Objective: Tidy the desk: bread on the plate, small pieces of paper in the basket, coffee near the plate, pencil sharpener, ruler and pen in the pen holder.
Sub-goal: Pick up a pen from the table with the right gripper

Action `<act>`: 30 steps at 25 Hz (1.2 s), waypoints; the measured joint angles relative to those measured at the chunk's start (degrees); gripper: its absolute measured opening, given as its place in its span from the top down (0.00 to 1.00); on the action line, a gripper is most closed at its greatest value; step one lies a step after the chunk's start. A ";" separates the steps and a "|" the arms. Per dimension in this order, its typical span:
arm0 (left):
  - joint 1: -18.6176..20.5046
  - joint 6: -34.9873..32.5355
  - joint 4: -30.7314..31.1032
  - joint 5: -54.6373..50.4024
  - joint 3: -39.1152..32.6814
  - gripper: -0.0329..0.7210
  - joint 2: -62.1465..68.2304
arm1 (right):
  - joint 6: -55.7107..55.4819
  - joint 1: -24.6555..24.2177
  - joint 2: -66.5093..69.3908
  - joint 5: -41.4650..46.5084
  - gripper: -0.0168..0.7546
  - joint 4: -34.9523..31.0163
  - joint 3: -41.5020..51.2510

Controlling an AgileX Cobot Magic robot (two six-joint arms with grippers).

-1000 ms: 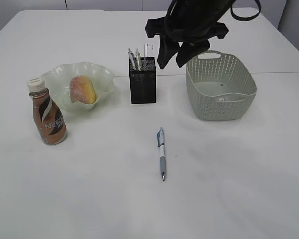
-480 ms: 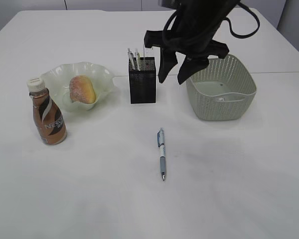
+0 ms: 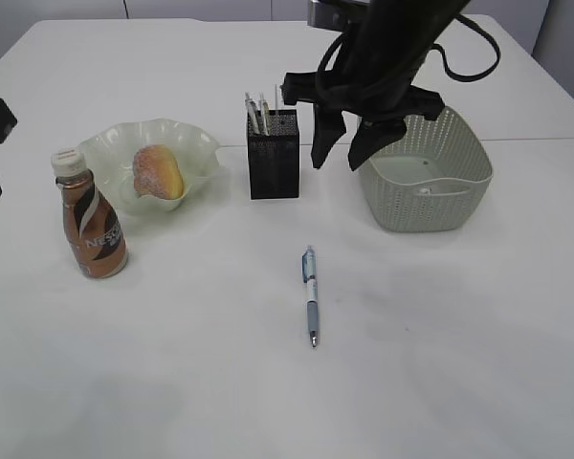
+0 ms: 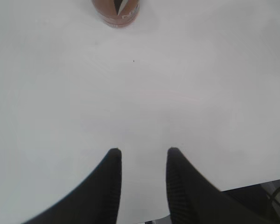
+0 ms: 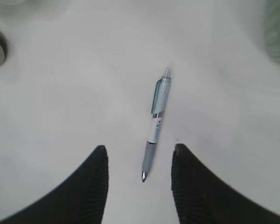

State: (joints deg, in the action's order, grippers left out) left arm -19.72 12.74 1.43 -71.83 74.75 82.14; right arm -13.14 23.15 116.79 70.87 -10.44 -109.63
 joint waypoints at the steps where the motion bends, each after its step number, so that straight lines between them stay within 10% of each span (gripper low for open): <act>1: 0.00 -0.04 0.00 0.12 -0.11 0.64 0.00 | 0.00 0.00 0.00 0.00 0.51 0.40 0.00; 30: 0.00 -0.88 2.94 0.47 -0.31 0.64 0.00 | -7.96 3.73 17.06 -1.13 0.37 2.00 0.00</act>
State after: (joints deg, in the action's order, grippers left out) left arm -19.72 11.86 4.37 -71.36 74.44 82.14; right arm -21.10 26.89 133.85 69.74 -8.44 -109.63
